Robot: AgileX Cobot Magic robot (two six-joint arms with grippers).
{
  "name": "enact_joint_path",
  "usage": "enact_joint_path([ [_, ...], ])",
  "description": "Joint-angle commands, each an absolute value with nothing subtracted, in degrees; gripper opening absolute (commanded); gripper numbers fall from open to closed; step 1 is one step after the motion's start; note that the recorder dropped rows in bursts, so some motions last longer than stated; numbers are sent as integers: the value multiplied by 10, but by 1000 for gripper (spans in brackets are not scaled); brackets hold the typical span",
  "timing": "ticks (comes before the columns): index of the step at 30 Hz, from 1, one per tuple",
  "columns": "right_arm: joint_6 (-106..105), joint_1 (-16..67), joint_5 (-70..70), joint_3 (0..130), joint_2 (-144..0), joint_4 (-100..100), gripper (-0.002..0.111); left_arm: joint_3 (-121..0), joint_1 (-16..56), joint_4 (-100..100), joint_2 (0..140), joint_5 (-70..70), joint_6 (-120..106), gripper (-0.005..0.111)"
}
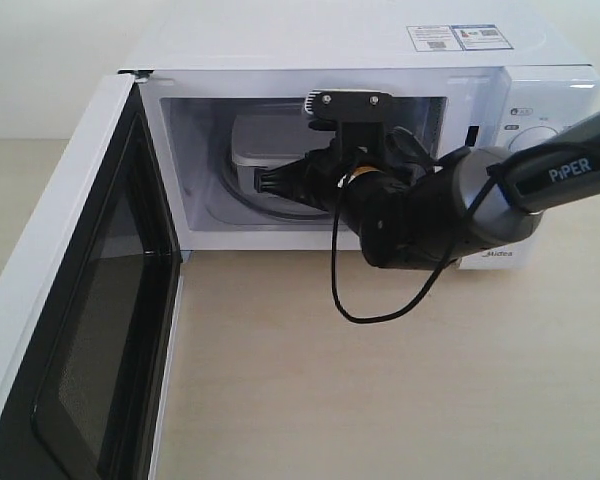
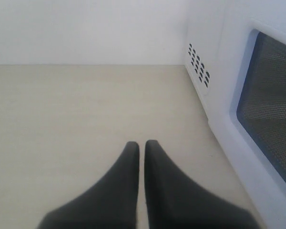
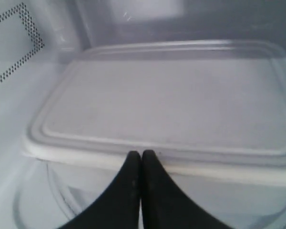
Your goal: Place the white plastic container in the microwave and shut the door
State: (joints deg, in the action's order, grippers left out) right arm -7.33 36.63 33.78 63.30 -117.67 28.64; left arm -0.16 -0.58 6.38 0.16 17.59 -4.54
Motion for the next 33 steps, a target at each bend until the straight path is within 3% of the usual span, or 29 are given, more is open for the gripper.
enact_joint_path([
  [1, -68, 362, 307, 635, -1178, 305, 0, 0, -7, 67, 0, 176, -47, 4],
  [12, -70, 389, 257, 618, -1111, 326, 0, 0, -7, 67, 0, 174, -47, 4],
  [33, -83, 395, -109, 457, -840, 329, 0, 0, -7, 67, 0, 176, -47, 4],
])
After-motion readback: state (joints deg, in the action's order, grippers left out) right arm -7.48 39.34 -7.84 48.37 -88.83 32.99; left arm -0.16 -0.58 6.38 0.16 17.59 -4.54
